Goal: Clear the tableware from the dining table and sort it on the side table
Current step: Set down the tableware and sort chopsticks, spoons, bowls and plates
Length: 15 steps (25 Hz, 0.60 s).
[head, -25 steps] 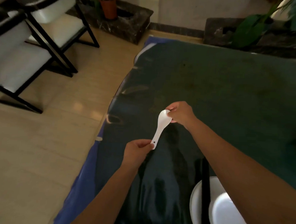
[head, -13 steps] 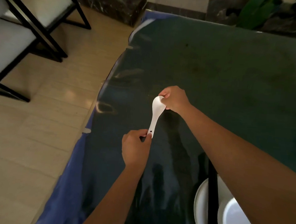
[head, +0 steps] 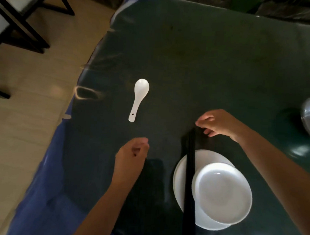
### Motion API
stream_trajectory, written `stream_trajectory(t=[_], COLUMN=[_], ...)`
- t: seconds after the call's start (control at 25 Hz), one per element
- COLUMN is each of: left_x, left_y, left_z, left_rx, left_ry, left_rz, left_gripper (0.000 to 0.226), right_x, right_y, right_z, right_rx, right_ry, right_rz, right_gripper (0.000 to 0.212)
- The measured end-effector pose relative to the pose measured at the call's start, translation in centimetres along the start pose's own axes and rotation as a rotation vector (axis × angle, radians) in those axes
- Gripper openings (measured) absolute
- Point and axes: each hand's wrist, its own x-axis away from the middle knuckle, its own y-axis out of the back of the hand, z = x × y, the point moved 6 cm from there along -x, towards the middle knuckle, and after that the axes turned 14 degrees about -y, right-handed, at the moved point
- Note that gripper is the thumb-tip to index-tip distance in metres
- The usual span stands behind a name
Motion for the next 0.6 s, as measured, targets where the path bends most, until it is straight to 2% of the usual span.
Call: stream_trajectory(t=[0.08, 0.16, 0.28, 0.44, 0.6], left_x=[3.9, 8.5, 13.5, 15.6, 15.9], left_y=[-1.5, -2.7, -4.3, -5.8, -7.6], left_z=[1.6, 3.1, 4.0, 3.2, 2.0], left_rx=[0.081, 0.145, 0.073, 0.071, 0.087], left_ry=[0.175, 0.327, 0.389, 0.442, 0.476], left_rz=[0.167, 0.283, 0.442, 0.521, 0.504], left_gripper=[0.025, 0.022, 0.014, 0.024, 0.012], right_x=[0.3, 0.6, 0.8, 0.8, 1.1], right_y=[-0.5, -1.7, -3.1, -3.6, -4.0], right_z=[-1.9, -2.6, -2.4, -2.1, -1.6], right_rx=[-0.086, -0.155, -0.203, -0.278, -0.275], right_ry=[-0.050, -0.055, -0.012, 0.014, 0.070], right_rz=[0.064, 0.154, 0.214, 0.253, 0.296], right_gripper=[0.021, 0.021, 0.015, 0.016, 0.016])
